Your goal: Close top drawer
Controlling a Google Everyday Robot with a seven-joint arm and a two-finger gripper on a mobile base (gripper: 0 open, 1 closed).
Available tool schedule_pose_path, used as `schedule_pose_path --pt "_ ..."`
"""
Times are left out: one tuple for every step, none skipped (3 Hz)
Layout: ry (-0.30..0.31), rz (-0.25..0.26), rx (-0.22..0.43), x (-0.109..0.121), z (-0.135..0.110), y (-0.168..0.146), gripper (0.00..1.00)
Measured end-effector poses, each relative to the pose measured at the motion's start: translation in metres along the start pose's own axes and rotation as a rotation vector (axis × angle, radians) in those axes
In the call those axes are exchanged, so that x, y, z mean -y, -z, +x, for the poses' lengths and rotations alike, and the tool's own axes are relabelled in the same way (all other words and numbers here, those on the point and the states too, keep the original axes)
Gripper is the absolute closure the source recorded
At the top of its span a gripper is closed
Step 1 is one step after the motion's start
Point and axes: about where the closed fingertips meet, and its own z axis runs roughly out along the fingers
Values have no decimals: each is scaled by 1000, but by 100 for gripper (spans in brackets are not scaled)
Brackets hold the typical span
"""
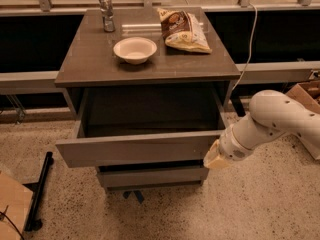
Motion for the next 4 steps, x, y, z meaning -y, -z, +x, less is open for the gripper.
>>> schedule_pose_path --pt "78 63 18 35 -24 5 100" --pt "130 97 44 58 -44 6 100" --pt "172 130 60 83 -62 5 100" --pt "195 151 67 99 -73 4 100"
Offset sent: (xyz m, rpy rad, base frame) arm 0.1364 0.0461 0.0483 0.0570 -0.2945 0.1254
